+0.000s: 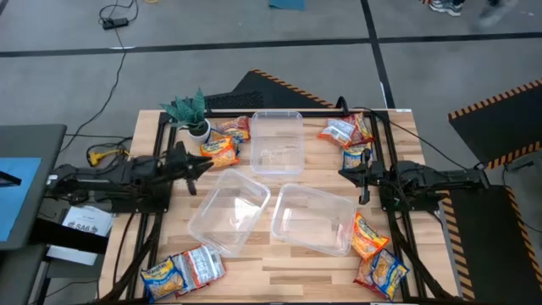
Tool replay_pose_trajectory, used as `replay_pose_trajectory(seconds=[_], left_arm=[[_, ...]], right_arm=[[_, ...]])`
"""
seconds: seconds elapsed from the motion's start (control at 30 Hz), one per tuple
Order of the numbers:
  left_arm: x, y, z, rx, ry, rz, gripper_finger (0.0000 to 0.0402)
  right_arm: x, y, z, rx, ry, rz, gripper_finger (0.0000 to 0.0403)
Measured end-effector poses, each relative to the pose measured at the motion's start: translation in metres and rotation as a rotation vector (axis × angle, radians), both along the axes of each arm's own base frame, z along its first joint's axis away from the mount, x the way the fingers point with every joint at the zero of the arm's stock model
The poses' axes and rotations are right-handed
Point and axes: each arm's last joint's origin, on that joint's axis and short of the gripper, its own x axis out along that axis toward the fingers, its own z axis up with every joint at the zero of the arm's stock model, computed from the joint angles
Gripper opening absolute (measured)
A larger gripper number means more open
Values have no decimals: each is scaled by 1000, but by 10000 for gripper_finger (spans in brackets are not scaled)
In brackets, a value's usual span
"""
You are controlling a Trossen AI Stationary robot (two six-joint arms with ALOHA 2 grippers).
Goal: Sort Maruchan noodles
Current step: Put the orange noodle pack into the top transparent bin
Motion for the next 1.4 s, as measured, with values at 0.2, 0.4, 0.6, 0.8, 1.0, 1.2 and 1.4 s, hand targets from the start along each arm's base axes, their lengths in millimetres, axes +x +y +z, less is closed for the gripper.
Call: replay_pose_trajectory(seconds=[0.2, 0.4, 0.6, 0.8, 1.0, 1.2, 1.4], left_arm=[[22, 20, 24, -111, 253, 177, 177], [54, 50, 29, -189, 401, 238, 201], [83, 86, 20, -296, 490, 350, 202], [105, 104, -9, -362, 625, 358, 202], [122, 112, -34, -370, 681, 373, 202], [126, 116, -48, -348, 731, 433, 202], [125, 116, -50, -342, 757, 442, 202]], right_arm=[[0, 0, 0, 0, 0, 0, 35], [0, 0, 0, 0, 0, 0, 35], [0, 0, 0, 0, 0, 0, 35], [0, 0, 0, 0, 0, 0, 35], [0, 0, 0, 0, 0, 0, 35], [0, 0, 0, 0, 0, 0, 35], [0, 0, 0, 0, 0, 0, 35]])
